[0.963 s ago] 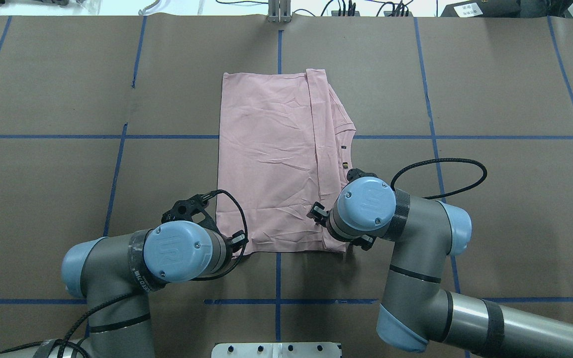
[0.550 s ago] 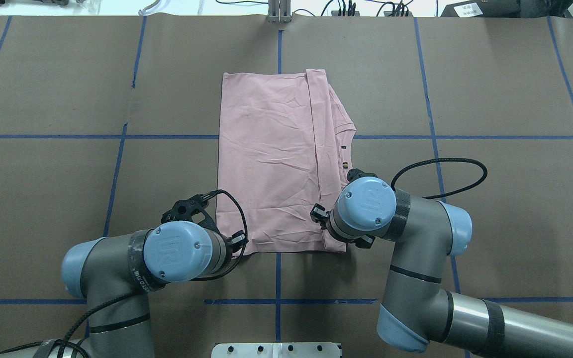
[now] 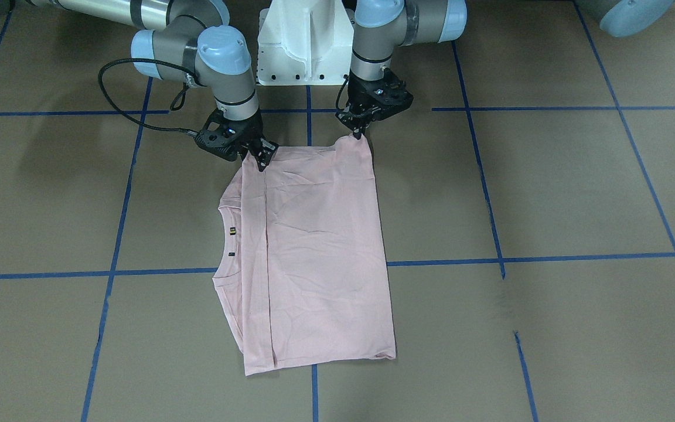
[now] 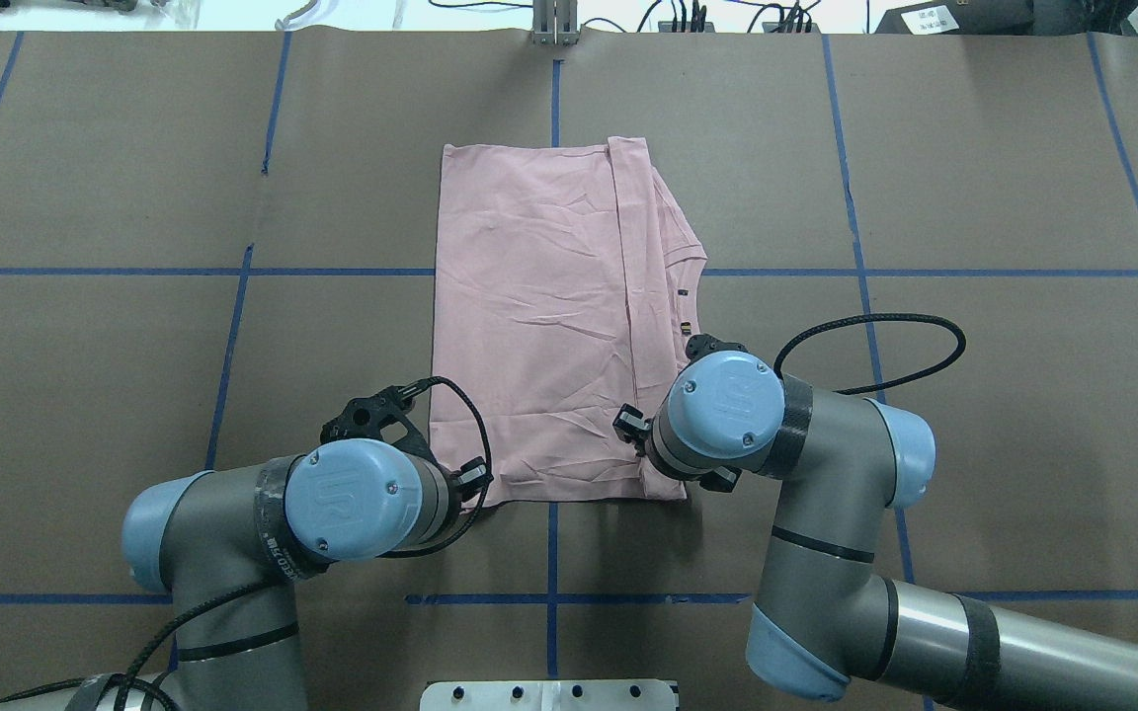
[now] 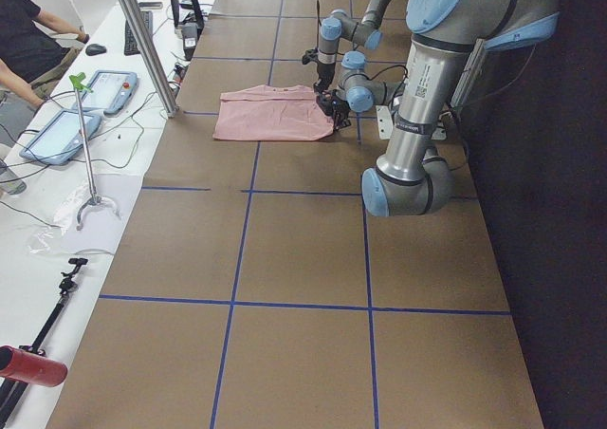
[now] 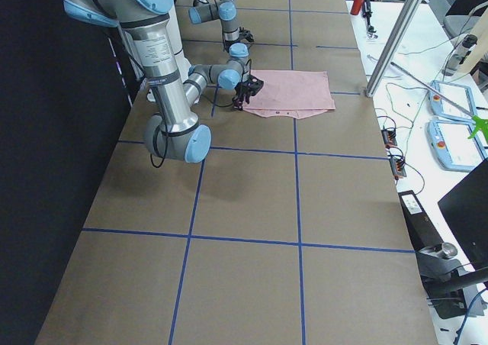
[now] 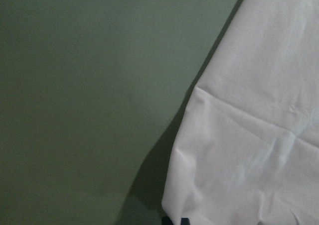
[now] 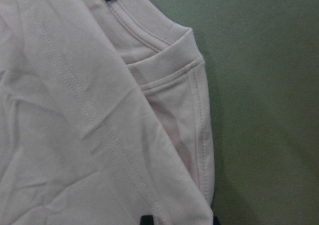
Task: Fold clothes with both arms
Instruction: 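Grasp the near shirt corners with both grippers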
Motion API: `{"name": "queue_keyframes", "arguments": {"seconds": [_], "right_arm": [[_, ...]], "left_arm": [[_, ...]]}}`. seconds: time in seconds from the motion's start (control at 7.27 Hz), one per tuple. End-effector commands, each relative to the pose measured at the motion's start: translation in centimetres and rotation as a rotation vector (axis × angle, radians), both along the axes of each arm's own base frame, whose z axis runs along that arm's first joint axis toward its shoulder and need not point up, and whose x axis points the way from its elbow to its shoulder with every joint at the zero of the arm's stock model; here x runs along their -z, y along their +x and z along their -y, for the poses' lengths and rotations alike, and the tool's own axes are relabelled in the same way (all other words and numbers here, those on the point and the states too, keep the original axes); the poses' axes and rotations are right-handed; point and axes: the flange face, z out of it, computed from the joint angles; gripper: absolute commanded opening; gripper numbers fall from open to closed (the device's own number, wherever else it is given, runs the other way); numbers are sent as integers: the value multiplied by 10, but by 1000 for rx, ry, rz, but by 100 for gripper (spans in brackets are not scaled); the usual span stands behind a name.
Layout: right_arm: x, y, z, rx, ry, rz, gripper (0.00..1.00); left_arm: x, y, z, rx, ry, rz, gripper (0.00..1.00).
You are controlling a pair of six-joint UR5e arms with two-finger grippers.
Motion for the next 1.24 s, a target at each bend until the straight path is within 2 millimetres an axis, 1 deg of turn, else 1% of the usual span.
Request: {"name": "queue_keyframes", "arguments": {"seconds": [0.0, 0.28, 0.41, 0.69, 0.96, 1.1], "right_arm": [[3, -1, 0, -4, -2, 6, 0], [16, -1, 1, -5, 5, 26, 0], [24, 1, 6, -11, 10, 39, 0], [32, 8, 5, -7, 13, 58, 0], [32, 33, -4, -4, 21, 83, 0], [36, 47, -21, 11, 28, 107, 0]], "left_arm": [[-1, 1, 1, 2, 1, 4, 0], [-1, 2, 0, 0, 0, 3, 0], [-1, 2, 0, -2, 0, 2, 0], [4, 1, -2, -8, -2, -8, 0], [17, -7, -11, -16, 7, -34, 0], [27, -16, -19, -23, 13, -56, 0]]}}
